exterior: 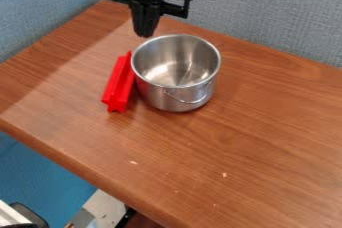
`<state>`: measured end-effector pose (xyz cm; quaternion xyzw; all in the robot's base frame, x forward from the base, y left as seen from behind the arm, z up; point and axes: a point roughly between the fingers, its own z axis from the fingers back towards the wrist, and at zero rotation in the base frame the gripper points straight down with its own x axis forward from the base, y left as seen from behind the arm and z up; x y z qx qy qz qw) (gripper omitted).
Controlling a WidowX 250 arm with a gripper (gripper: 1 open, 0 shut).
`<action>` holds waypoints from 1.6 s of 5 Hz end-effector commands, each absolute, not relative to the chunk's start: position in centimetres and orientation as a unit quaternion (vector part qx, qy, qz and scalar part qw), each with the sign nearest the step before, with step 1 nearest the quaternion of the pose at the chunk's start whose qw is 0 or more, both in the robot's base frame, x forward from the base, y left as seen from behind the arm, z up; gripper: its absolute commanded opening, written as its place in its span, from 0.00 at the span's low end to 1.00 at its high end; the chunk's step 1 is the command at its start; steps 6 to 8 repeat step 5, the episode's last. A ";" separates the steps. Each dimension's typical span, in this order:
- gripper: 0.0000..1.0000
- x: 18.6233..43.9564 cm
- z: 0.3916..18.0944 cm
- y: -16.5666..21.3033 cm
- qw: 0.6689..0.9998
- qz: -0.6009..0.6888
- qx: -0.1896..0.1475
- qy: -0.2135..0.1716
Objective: Move the red object from the metal pot to the table
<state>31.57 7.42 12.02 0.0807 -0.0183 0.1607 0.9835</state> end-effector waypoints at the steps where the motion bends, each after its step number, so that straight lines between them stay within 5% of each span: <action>1: 0.00 32.5 13.3 8.2 0.981 0.167 0.082 -0.045; 8: 0.00 32.8 14.0 7.3 0.981 0.177 0.060 -0.056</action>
